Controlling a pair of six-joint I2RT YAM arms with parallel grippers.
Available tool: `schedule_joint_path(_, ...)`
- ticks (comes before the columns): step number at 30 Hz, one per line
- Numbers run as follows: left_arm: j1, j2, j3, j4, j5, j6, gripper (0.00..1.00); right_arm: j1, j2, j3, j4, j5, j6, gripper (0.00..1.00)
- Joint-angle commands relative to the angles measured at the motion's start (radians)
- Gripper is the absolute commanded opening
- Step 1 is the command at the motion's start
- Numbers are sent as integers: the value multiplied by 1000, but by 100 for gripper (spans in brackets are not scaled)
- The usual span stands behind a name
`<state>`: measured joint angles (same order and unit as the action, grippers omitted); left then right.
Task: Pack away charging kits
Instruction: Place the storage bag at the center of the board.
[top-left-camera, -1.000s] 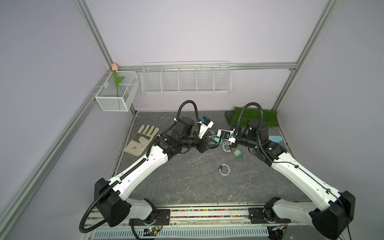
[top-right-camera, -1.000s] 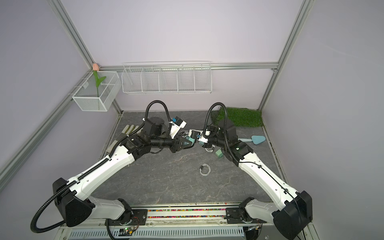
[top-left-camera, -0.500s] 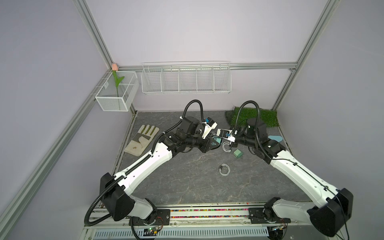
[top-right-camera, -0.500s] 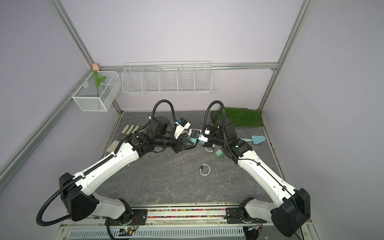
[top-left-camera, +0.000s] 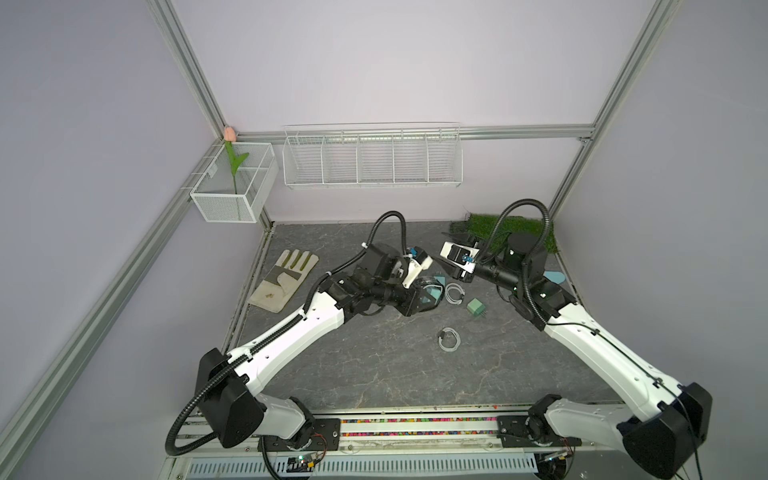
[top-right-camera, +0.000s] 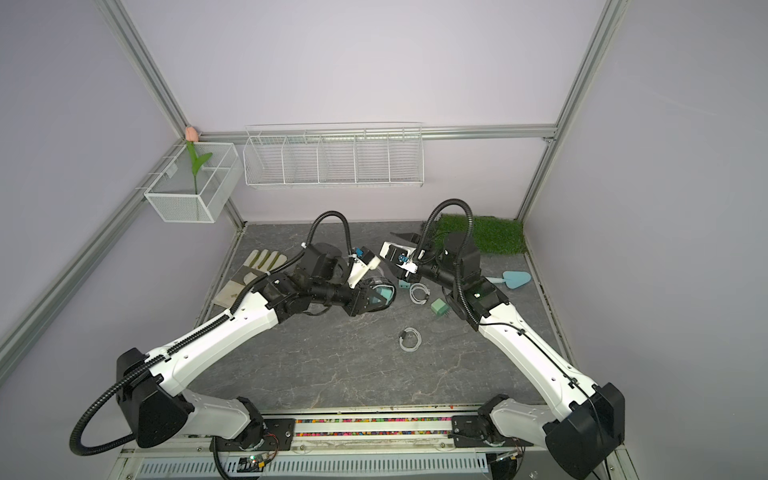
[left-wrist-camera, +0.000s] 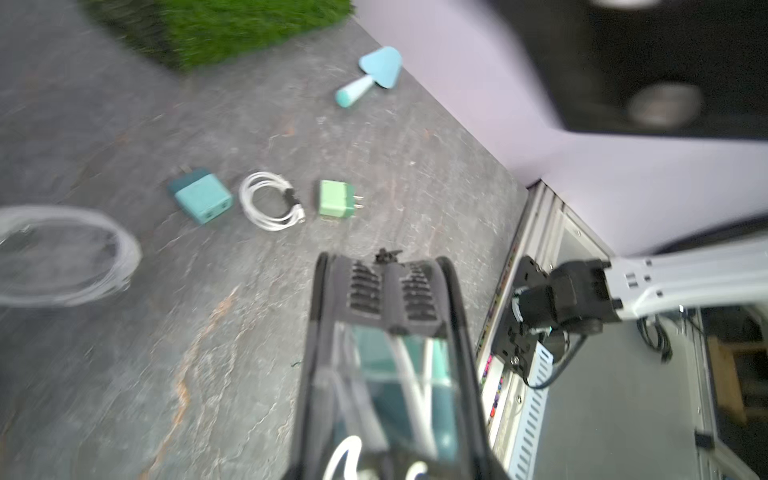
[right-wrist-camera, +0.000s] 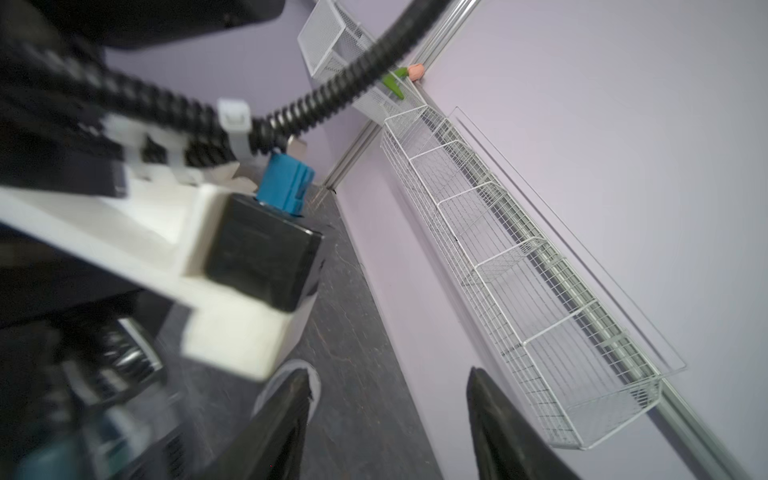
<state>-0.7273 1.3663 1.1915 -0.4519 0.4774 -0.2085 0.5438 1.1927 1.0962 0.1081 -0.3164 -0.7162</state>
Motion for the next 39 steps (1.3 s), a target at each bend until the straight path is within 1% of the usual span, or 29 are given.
schedule_joint_path(1, 157, -99, -205, 389, -7, -292, 0, -7, -19, -34, 100, 150, 188, 74)
schedule_joint_path(3, 255, -154, -326, 550, -21, -406, 0, -11, -19, -36, 93, 263, 300, 82)
schedule_joint_path(5, 324, -195, -382, 563, -124, -464, 0, -13, -24, -25, 46, 372, 444, 90)
schedule_joint_path(6, 357, -208, -411, 570, -174, -500, 0, -13, -26, -7, -12, 424, 529, 93)
schedule_joint_path(7, 398, -217, -450, 609, -199, -549, 0, -13, -29, 7, -74, 451, 607, 94)
schedule_joint_path(9, 480, -205, -538, 748, -201, -667, 0, -13, -41, -2, -134, 430, 692, 92)
schedule_joint_path(11, 553, -152, -612, 895, -195, -779, 0, -13, -75, -70, -104, 429, 786, 92)
schedule_joint_path(13, 602, -55, -634, 1010, -187, -843, 0, -13, -118, -151, -33, 407, 883, 95)
schedule_joint_path(15, 619, 61, -628, 1111, -177, -883, 0, -10, -140, -193, -1, 363, 938, 95)
schedule_joint_path(17, 640, 188, -631, 1311, -130, -930, 0, 0, -138, -195, -23, 354, 973, 95)
schedule_joint_path(18, 650, 253, -636, 1419, -124, -973, 0, 6, -131, -191, -42, 355, 982, 95)
schedule_joint_path(19, 664, 321, -632, 1492, -114, -1021, 0, 10, -124, -190, -57, 350, 988, 95)
schedule_joint_path(22, 678, 497, -611, 1658, -114, -1105, 0, 22, -111, -204, -85, 359, 993, 94)
schedule_joint_path(24, 680, 575, -600, 1723, -109, -1134, 0, 24, -115, -211, -95, 367, 992, 94)
schedule_joint_path(25, 680, 600, -600, 1735, -108, -1142, 0, 24, -118, -243, -97, 372, 992, 94)
schedule_joint_path(29, 680, 617, -639, 1730, -152, -1128, 0, 28, -127, -278, -92, 360, 998, 95)
schedule_joint_path(30, 680, 619, -641, 1720, -154, -1123, 4, 30, -125, -283, -92, 363, 1001, 95)
schedule_joint_path(31, 680, 625, -639, 1710, -153, -1123, 12, 30, -124, -287, -91, 367, 1004, 95)
schedule_joint_path(35, 680, 665, -671, 1757, -170, -1154, 27, 31, -115, -282, -94, 354, 1008, 95)
schedule_joint_path(37, 680, 652, -699, 1741, -190, -1153, 41, 34, -108, -267, -108, 337, 1007, 95)
schedule_joint_path(39, 680, 614, -720, 1675, -209, -1141, 52, 38, -105, -252, -125, 333, 1006, 95)
